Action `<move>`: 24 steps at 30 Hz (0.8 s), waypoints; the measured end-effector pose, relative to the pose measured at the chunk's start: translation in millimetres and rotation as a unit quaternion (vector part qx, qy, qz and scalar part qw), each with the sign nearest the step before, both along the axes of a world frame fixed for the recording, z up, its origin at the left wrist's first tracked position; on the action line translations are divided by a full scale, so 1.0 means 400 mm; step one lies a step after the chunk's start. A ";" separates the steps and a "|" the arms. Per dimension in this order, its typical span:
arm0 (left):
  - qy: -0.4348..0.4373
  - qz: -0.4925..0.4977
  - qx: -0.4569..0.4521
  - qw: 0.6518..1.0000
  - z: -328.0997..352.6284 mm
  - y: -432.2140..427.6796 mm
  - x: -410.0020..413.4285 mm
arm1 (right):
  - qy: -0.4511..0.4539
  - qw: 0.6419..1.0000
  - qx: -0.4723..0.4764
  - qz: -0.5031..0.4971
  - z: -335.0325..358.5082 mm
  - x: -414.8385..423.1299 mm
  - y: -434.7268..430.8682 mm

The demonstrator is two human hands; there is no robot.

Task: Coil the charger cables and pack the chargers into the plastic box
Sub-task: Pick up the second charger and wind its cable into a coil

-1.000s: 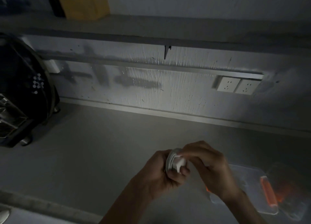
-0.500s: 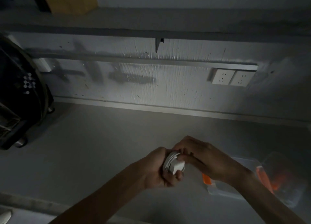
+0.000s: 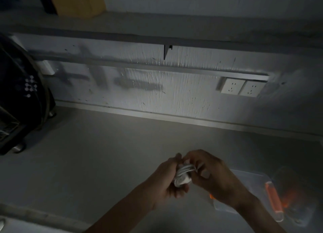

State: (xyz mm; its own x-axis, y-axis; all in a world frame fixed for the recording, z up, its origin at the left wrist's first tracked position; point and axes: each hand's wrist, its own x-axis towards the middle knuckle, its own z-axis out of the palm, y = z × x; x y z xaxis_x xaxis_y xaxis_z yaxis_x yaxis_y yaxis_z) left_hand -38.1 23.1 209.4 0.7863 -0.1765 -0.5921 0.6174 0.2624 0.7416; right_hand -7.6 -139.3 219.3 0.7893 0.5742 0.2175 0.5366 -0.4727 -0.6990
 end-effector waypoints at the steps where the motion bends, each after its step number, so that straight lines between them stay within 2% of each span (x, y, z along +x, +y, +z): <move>1: -0.014 -0.006 0.041 0.999 -0.006 -0.002 -0.002 | 0.016 1.000 0.005 -0.004 -0.008 -0.001 0.001; 3: -0.042 -0.033 0.104 0.993 -0.014 -0.002 -0.009 | 0.036 0.999 0.013 -0.001 -0.019 -0.008 0.004; 5: -0.070 -0.068 0.113 0.989 -0.016 0.002 -0.015 | 0.052 0.998 0.023 0.005 -0.026 -0.018 0.007; 10: -0.114 -0.078 0.039 0.990 -0.011 0.016 -0.033 | 0.096 0.994 0.042 -0.022 -0.036 -0.027 -0.001; 14: -0.207 -0.037 0.050 0.976 -0.031 0.025 -0.054 | 0.125 0.989 0.048 -0.069 -0.035 -0.029 -0.001; 17: -0.247 -0.009 0.029 0.969 -0.038 0.038 -0.056 | 0.172 0.979 0.092 -0.064 -0.034 -0.028 -0.007; 20: -0.227 0.034 -0.032 0.973 -0.039 0.045 -0.049 | 0.200 0.968 0.145 -0.037 -0.034 -0.028 -0.011; 24: -0.199 0.030 -0.083 0.976 -0.052 0.044 -0.037 | 0.212 0.962 0.158 -0.073 -0.043 -0.022 0.010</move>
State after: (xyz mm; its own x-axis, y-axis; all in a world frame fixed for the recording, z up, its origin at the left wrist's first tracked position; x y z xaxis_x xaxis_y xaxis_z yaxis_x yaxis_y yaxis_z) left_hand -52.9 40.9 188.7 0.9603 -0.1903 -0.2042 0.2682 0.4268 0.8637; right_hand -16.3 -135.1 202.0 0.9125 0.4091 0.0044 0.1162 -0.2489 -0.9615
